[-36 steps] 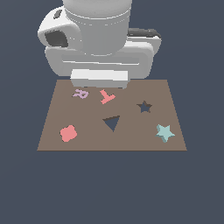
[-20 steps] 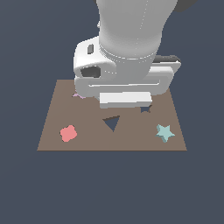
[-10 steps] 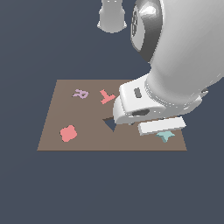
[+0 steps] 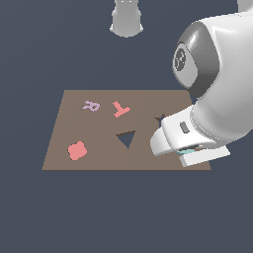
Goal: Insert a designated object into the corresponding slot on a board.
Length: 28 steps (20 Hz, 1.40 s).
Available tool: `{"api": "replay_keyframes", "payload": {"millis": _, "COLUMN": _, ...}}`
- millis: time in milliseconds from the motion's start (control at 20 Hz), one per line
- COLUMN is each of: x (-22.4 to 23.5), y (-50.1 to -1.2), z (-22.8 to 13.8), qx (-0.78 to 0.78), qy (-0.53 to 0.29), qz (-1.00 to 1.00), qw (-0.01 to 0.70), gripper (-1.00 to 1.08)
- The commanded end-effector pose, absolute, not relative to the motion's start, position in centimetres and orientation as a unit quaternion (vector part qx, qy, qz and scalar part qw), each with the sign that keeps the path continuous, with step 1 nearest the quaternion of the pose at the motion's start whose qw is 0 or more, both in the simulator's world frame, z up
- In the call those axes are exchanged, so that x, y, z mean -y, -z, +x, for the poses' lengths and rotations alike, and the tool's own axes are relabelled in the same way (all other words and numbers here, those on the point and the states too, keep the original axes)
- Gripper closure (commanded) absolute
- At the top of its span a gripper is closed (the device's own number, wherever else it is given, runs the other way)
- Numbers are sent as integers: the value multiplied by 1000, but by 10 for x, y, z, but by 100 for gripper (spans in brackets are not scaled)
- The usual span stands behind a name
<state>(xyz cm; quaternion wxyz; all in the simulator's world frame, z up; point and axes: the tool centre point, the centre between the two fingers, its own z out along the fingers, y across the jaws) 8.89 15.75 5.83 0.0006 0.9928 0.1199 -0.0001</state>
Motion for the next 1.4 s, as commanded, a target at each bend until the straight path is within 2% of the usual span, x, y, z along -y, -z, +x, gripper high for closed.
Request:
{"api": "replay_keyframes", "payload": {"millis": 0, "x": -164, "y": -55, "z": 92, "qx": -125, "qy": 0, "qz": 992, "qw": 0, "gripper": -92}}
{"api": "replay_keyframes", "payload": {"millis": 900, "x": -173, "y": -30, "z": 95, "qx": -131, "qy": 0, "qz": 991, "qw": 0, "gripper": -92}}
{"api": "replay_keyframes", "payload": {"millis": 950, "x": -173, "y": -30, "z": 95, "qx": -131, "qy": 0, "qz": 991, "qw": 0, "gripper": 108}}
{"api": "replay_keyframes", "payload": {"millis": 1350, "x": -173, "y": -30, "z": 95, "qx": -131, "qy": 0, "qz": 991, "qw": 0, "gripper": 108}}
